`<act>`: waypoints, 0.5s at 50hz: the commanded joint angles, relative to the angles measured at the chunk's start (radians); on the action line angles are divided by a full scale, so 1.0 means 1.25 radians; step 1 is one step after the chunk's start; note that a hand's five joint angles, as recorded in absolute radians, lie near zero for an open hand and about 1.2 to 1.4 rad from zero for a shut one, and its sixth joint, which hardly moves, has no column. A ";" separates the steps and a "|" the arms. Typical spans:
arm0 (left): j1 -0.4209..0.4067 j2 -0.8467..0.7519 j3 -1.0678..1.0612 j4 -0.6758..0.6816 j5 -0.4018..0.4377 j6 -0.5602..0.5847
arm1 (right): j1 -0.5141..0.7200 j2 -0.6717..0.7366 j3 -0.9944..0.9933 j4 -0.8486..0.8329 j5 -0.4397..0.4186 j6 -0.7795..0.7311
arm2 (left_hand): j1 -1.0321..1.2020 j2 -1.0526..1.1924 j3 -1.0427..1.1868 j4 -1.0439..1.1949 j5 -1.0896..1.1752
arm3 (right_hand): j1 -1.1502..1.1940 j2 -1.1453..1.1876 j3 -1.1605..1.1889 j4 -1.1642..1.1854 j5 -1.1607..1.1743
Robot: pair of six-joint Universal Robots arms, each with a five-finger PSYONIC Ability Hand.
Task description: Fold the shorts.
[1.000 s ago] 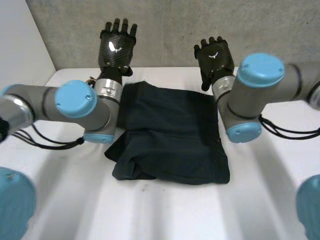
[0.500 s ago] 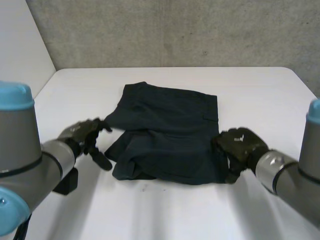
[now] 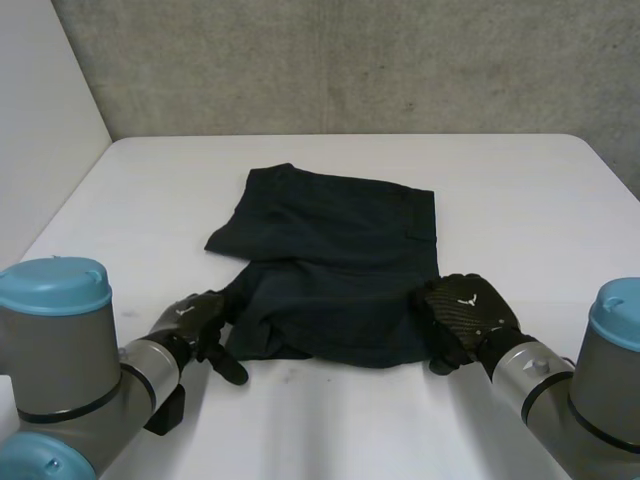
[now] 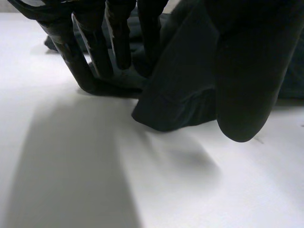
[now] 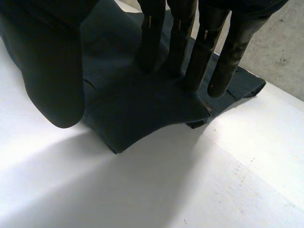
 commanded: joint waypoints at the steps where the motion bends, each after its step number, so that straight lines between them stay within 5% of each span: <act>1: -0.001 -0.006 0.004 -0.001 0.006 0.000 | 0.002 0.052 -0.015 -0.019 0.003 -0.006 | 0.071 0.067 0.068 0.067 0.066 | 0.356 0.307 0.286 0.290 0.292; 4: -0.008 -0.007 0.008 0.000 0.005 0.000 | -0.006 0.051 -0.019 -0.025 0.001 -0.004 | 0.134 0.130 0.131 0.130 0.129 | 0.740 0.692 0.671 0.675 0.676; 12: -0.015 -0.028 0.046 0.027 -0.005 0.002 | -0.008 0.011 -0.006 -0.053 0.004 -0.005 | 0.768 0.764 0.765 0.763 0.762 | 0.741 0.692 0.672 0.675 0.677; 18: -0.013 0.030 0.068 0.017 -0.005 0.060 | -0.010 -0.082 0.000 -0.049 0.013 -0.008 | 0.797 0.793 0.794 0.792 0.791 | 0.741 0.692 0.672 0.675 0.677; 25: -0.011 0.209 0.052 -0.010 -0.041 0.319 | -0.028 -0.181 -0.004 -0.029 0.014 -0.041 | 0.797 0.793 0.794 0.792 0.791 | 0.741 0.692 0.672 0.675 0.677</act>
